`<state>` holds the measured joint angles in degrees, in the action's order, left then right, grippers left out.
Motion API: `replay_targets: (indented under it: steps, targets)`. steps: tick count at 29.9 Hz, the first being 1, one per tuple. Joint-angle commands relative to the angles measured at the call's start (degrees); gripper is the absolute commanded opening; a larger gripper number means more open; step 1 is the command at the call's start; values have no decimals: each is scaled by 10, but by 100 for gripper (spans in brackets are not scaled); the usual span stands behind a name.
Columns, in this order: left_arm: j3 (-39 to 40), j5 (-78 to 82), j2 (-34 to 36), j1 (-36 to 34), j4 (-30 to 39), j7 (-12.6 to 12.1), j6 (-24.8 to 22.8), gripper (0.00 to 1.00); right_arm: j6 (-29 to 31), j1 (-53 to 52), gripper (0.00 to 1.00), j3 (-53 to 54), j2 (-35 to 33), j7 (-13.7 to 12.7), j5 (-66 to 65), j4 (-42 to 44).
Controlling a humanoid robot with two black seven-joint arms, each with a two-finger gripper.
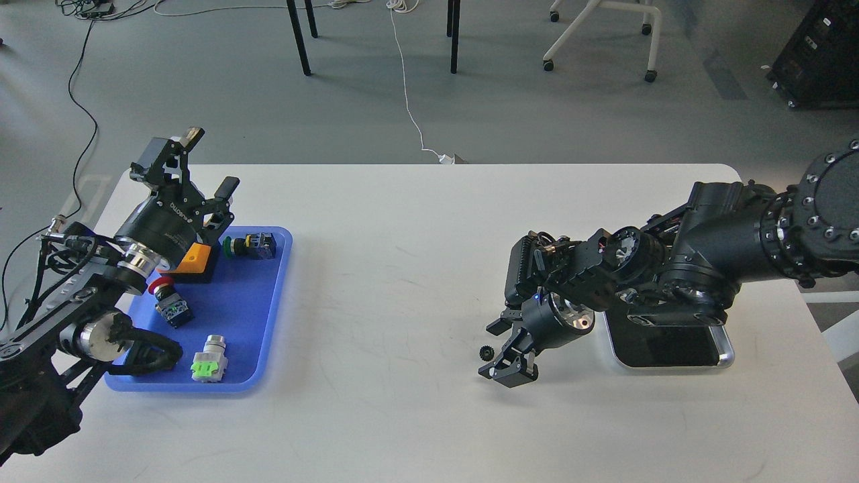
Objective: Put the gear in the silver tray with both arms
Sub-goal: 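Lower the right gripper and grasp the black gear on the table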
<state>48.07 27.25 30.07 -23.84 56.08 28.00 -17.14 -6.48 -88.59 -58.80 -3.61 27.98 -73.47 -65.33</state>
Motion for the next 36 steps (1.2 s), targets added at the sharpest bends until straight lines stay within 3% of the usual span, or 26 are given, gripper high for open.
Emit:
replay_targets:
  steps: [1,7,22,27,29,36]
  targets:
    - [0,0,0,-1,0,0,0,100,0,3,68,0,11,0,0,9]
    - [0,0,0,-1,0,0,-1,100,0,4,59,-1,19,0,0,10]
    - [1,0,0,-1,2,0,-1,100,-1,13,58,-17,22,0,1,22]
    - [1,0,0,-1,3,0,-1,100,-1,14,48,-17,25,0,2,22]
    - [1,0,-1,-1,3,0,-1,100,-1,14,40,-17,26,0,2,23]
    - [1,0,-1,-1,3,0,-1,100,0,14,31,-17,35,0,2,30]
